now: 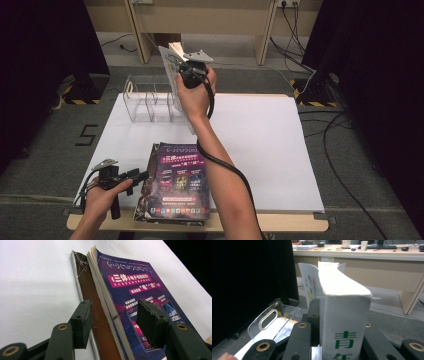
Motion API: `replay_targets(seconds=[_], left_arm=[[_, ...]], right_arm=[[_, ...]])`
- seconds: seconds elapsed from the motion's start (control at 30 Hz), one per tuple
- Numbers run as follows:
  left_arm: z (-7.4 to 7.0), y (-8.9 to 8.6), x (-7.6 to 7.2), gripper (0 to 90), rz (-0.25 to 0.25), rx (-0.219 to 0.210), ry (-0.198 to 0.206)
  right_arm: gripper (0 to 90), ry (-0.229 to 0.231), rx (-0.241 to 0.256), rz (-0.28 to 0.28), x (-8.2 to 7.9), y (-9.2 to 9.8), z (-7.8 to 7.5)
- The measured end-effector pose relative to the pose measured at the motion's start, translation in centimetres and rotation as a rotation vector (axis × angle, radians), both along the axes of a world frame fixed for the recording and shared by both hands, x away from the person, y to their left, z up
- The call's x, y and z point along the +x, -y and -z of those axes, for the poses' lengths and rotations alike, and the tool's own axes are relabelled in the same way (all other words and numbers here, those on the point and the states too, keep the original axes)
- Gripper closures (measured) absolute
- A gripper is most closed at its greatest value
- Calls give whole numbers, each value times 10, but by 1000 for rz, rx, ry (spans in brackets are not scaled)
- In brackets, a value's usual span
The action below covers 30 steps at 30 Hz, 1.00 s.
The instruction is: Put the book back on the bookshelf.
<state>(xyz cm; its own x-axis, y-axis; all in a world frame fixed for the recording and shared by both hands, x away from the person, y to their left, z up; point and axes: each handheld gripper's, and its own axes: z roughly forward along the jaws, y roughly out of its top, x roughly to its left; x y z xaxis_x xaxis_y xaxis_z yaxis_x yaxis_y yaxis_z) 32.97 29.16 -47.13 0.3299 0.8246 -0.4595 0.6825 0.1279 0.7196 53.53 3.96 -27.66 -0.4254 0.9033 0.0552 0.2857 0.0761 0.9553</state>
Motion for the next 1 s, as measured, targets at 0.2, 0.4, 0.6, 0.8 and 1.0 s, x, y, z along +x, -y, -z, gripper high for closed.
replay_targets(seconds=[0.2, 0.4, 0.6, 0.8, 1.0], left_arm=[[0, 1, 0, 455, 2, -2, -1], [1, 0, 0, 455, 0, -2, -2], [0, 0, 0, 455, -2, -4, 0], [0, -1, 0, 456, -1, -5, 1], [0, -3, 0, 456, -3, -3, 1]], right_arm=[[742, -9, 8, 5, 6, -1, 4], [742, -9, 6, 3, 10, -4, 10], [742, -7, 14, 8, 13, -7, 11], [742, -10, 19, 20, 21, -11, 15], [742, -3, 25, 27, 26, -14, 18]])
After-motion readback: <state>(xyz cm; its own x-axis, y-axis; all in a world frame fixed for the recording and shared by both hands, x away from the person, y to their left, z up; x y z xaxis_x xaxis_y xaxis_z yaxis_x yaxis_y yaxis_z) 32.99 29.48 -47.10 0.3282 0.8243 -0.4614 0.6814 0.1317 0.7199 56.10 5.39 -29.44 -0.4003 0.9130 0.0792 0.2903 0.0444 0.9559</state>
